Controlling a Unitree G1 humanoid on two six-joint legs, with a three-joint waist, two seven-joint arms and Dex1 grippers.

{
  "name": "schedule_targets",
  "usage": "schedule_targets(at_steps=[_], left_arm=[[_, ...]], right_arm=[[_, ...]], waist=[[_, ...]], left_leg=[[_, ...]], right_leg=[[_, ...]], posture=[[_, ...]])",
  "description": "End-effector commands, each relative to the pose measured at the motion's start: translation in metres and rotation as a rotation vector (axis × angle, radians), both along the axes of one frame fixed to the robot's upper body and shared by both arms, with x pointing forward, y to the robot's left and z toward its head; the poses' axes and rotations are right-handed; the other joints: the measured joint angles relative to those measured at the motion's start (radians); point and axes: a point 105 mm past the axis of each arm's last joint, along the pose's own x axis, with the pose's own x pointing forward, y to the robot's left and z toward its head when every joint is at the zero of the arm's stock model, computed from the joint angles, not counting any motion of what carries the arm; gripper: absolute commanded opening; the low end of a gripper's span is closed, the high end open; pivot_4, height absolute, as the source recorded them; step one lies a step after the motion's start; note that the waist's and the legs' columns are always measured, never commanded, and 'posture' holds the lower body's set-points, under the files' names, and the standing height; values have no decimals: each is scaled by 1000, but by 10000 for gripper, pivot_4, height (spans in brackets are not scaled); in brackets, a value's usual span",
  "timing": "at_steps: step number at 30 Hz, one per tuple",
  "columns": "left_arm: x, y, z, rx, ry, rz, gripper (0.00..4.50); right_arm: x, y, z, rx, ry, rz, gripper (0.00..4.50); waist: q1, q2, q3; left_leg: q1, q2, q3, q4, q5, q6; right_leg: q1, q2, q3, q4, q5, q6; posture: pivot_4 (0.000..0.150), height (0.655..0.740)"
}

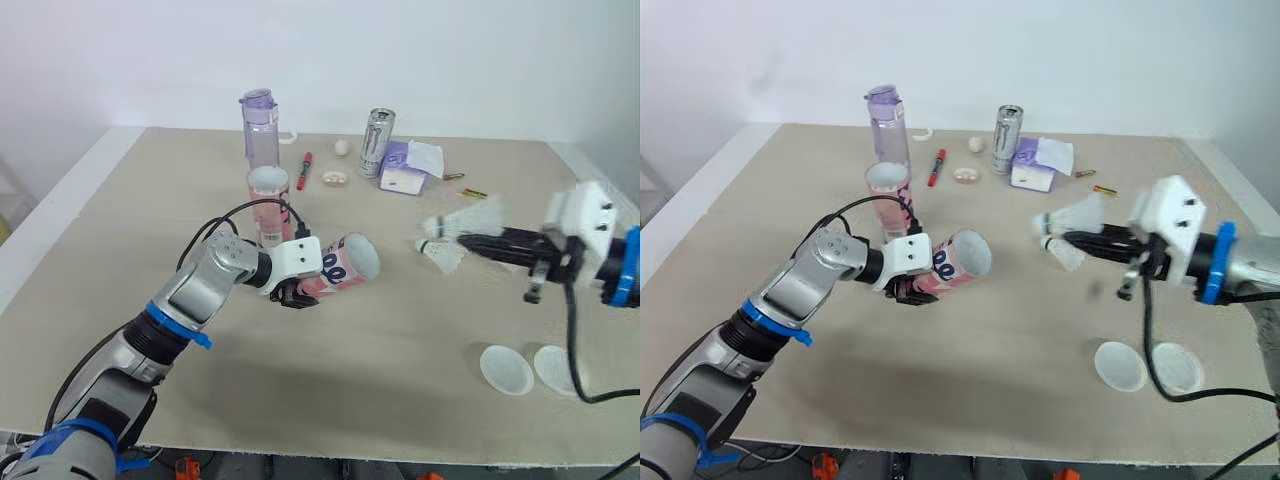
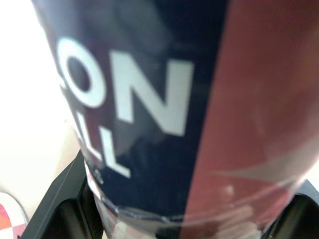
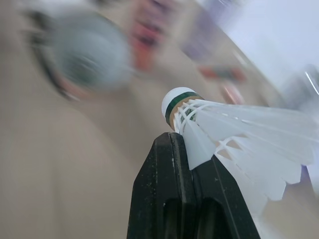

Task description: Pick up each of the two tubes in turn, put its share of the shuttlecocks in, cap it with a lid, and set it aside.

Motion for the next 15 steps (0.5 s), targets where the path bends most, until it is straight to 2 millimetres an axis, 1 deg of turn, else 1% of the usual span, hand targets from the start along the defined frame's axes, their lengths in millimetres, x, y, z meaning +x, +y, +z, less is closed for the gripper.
schedule_targets(at_steps=[1, 4, 9, 15], left_arm=[[3, 2, -5, 20, 27, 19, 31330], [3, 0, -2, 17, 31, 14, 31330], [1, -3, 1, 13, 41, 6, 31330], [2, -5, 3, 8, 43, 14, 31330]], right_arm=[[-3, 26, 3, -79, -110, 111, 239], [3, 35, 1, -132, -164, 154, 239], [14, 41, -1, -197, -205, 199, 239], [17, 49, -7, -254, -226, 268, 239]], waist=[[1, 0, 0], [1, 0, 0], [1, -1, 1], [1, -1, 1]], left_leg=[[-1, 0, 0, 0, 0, 0], [-3, 0, 1, 0, 0, 0], [-5, -2, 1, 0, 0, 0], [-5, -2, 0, 0, 0, 0]], right_leg=[[0, 0, 0, 0, 0, 0], [-1, -2, 1, -1, -1, 1], [-2, -3, 0, -1, -2, 3], [-2, -1, -1, -1, -2, 2]], posture=[[1500, 7400], [1500, 7400], [1500, 7400], [1500, 7400]])
